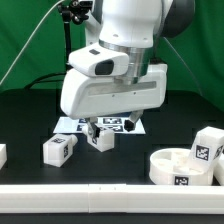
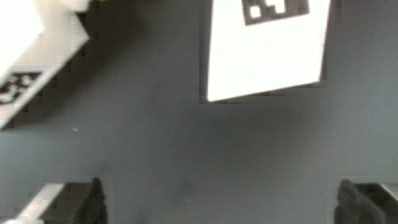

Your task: Assemble stool

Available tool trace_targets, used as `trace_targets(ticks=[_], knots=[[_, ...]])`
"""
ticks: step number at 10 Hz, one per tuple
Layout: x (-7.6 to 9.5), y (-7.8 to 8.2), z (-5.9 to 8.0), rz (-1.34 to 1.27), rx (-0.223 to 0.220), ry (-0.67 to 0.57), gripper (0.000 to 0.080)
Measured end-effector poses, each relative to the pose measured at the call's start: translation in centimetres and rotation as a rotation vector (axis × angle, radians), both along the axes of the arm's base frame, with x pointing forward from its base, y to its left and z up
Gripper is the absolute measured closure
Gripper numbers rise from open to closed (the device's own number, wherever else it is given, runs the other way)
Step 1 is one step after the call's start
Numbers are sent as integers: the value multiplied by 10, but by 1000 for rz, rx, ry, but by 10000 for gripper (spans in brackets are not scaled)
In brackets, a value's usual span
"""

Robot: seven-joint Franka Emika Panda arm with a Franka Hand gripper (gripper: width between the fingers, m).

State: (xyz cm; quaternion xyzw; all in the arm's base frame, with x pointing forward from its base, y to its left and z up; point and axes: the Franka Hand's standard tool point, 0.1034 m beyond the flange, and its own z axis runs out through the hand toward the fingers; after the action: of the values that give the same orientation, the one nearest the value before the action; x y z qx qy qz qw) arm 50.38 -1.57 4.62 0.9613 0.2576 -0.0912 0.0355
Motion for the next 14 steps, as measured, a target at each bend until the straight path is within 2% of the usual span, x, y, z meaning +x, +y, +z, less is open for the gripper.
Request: trace_targets(ticks=[2,4,5,7,10,14], knots=[[-3,8,-3,-15,-43,122,150],[-8,10,-5,-24,-78,235,150],[-3,1,-5,-4,-117,246,150],[-15,-8,-3,-52,-204,301,150],[-27,-8,-7,-79,-277,486,150],[-34,-8,-18,-95,-363,730,150]])
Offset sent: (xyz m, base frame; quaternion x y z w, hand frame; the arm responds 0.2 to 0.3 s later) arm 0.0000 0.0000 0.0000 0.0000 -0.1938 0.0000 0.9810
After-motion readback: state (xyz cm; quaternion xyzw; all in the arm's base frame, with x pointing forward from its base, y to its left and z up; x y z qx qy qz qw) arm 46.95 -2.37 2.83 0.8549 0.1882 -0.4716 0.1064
